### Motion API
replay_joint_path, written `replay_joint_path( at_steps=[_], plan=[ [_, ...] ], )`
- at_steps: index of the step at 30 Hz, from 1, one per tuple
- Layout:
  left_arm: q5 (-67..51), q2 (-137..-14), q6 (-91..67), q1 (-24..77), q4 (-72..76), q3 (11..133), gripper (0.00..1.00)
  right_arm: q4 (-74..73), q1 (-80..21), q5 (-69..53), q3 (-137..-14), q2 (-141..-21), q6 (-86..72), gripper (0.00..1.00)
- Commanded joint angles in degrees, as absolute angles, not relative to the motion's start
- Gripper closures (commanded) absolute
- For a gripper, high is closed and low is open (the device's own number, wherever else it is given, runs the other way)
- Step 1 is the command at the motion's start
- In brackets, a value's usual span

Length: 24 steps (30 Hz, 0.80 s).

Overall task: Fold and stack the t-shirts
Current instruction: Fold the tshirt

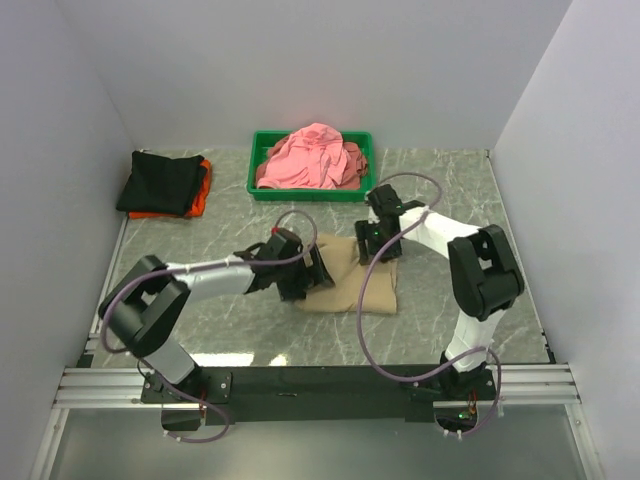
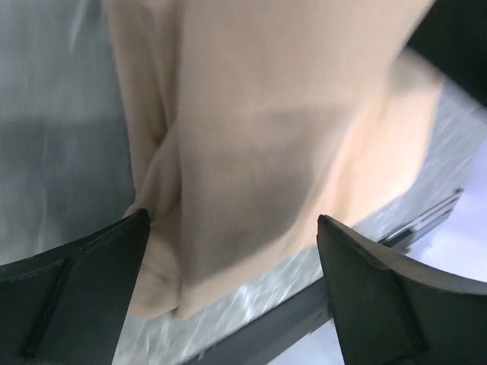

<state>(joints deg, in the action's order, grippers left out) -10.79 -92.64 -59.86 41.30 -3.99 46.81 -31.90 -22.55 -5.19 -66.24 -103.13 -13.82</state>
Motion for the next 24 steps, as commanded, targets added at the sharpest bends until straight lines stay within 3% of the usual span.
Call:
replay_joint_path(
  at_steps=[1,9,19,24],
  plan=[
    [-4.52,-88.69,-63.89,44.56,-15.61,42.89,0.01,-32.07,-26.96,-3.17,-70.83,-107.04,-1.79,0.3],
    [9.58,-82.53,-64.69,43.95,-26.45,46.93,0.01,-32.43,-28.04,2.55,-71.2,-103.2,-4.39,0.3],
    [2.72,-92.89,-59.59,41.75,-17.93,54.92,0.01,-30.76,-27.86,1.31,-66.27,-89.31,-13.96,0.29],
    [3.52,-99.05,-59.41,41.84,-20.83,57.75,0.1,-31.55,-26.2,4.22,-64.16,-81.05,-16.96,0.29]
  ],
)
